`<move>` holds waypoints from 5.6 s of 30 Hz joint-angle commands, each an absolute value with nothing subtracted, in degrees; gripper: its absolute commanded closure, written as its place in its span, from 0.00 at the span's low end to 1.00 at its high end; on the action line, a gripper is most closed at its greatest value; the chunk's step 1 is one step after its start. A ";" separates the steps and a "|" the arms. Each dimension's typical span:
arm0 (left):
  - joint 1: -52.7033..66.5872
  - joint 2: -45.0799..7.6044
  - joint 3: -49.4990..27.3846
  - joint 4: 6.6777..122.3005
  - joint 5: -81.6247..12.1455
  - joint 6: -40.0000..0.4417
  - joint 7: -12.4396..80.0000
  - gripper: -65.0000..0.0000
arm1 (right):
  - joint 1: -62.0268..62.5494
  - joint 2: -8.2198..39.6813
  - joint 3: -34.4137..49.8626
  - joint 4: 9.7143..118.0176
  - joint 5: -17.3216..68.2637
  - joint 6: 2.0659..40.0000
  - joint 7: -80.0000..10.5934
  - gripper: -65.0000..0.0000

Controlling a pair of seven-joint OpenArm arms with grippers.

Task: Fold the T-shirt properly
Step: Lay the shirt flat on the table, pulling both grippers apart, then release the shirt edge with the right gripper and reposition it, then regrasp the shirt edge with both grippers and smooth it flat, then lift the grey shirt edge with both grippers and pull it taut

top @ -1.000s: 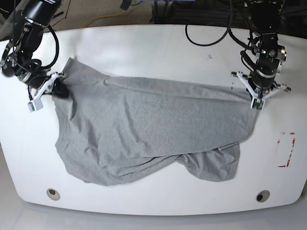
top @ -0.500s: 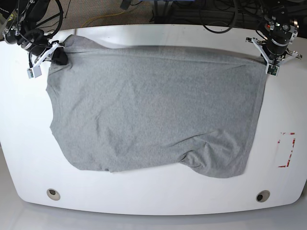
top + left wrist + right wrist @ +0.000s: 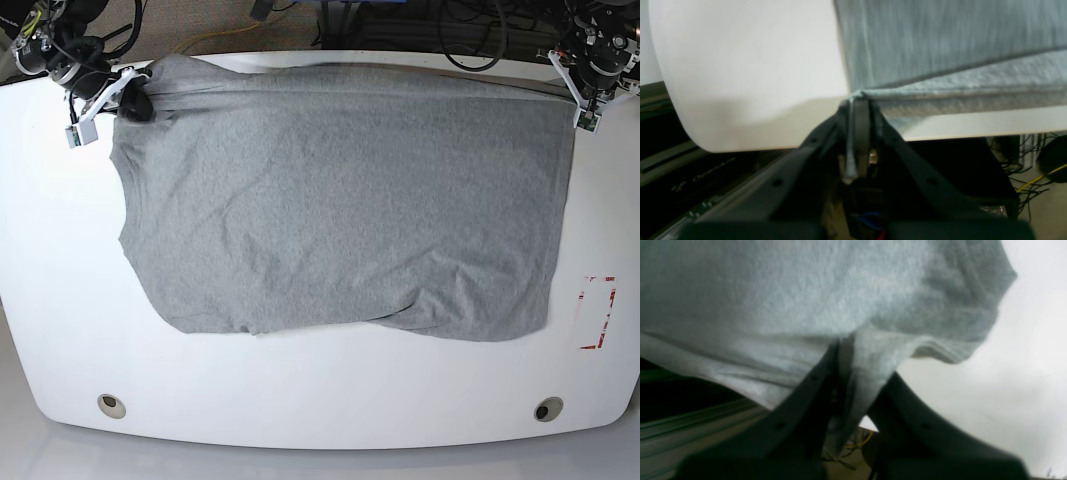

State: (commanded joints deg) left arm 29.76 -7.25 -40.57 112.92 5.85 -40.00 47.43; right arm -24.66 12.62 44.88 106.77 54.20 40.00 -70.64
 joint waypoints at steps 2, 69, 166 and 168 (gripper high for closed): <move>29.85 -7.34 -40.04 112.92 5.93 -40.00 47.43 1.00 | -24.66 12.62 44.97 106.51 54.02 40.00 -70.64 1.00; 6.02 -18.68 -18.68 94.20 5.49 -40.00 43.82 0.17 | -19.82 5.49 39.69 96.13 45.58 40.00 -68.00 0.21; 11.30 -13.58 -36.35 87.78 -1.36 -40.00 44.09 0.93 | -5.85 15.34 33.80 86.55 24.57 40.00 -65.63 1.00; 12.62 -13.76 -36.53 88.04 -1.27 -40.00 44.09 0.98 | -6.29 15.34 33.80 86.55 24.57 40.00 -65.63 1.00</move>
